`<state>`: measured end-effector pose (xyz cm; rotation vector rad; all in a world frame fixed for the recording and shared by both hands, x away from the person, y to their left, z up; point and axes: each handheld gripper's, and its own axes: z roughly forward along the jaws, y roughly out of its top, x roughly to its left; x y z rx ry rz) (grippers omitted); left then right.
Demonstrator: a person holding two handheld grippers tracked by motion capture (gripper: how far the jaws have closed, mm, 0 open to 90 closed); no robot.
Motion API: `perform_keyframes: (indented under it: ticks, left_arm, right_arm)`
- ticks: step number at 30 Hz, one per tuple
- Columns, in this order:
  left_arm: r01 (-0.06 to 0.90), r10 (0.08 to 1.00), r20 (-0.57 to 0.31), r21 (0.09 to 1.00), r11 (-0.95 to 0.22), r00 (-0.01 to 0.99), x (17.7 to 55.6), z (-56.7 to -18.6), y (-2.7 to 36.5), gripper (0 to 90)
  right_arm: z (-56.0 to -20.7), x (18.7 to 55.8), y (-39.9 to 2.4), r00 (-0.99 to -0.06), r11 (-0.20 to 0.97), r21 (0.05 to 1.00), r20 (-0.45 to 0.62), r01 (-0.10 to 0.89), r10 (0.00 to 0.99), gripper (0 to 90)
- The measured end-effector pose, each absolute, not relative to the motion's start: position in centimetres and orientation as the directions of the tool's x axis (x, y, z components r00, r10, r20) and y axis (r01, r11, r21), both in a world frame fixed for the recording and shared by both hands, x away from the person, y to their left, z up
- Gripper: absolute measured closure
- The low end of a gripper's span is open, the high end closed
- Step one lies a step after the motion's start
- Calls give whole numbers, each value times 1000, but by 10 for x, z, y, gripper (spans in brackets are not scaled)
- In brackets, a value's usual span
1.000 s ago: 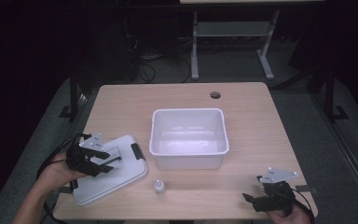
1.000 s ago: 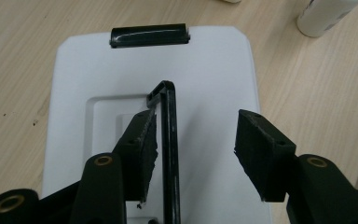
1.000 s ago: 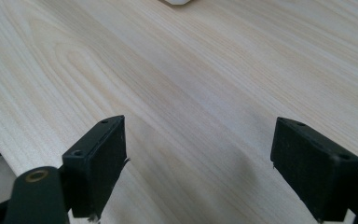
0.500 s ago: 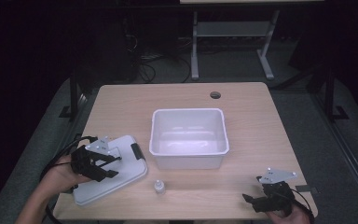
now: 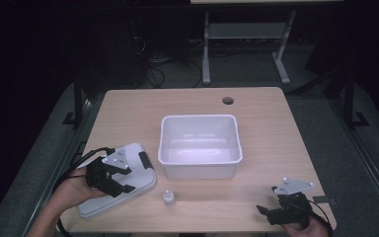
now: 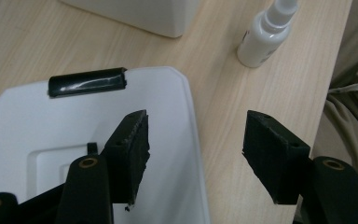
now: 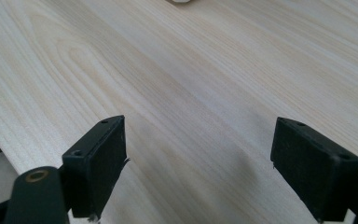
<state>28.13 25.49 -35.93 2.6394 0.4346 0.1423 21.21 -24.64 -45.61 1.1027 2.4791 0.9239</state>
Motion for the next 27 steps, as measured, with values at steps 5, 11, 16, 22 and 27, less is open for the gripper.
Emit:
perform_keyframes:
  ticks: [5,11,16,22,27]
  left_arm:
    - [270,318,27,460,-846,948,279,-358,246,396]
    - [265,310,25,455,-850,950,277,-360,239,381]
    - [267,309,18,453,-851,951,277,-364,232,375]
    - [259,293,10,439,-860,956,275,-367,223,373]
    - [257,290,10,435,-863,957,273,-370,216,365]
  right_arm:
    - [-455,212,-246,-671,505,654,5,563,742,176]
    - [-456,213,-247,-670,506,653,3,564,743,176]
    - [-455,212,-247,-668,503,654,5,565,744,176]
    - [-456,213,-248,-669,504,654,5,564,743,176]
    - [-456,213,-247,-671,505,652,6,565,742,176]
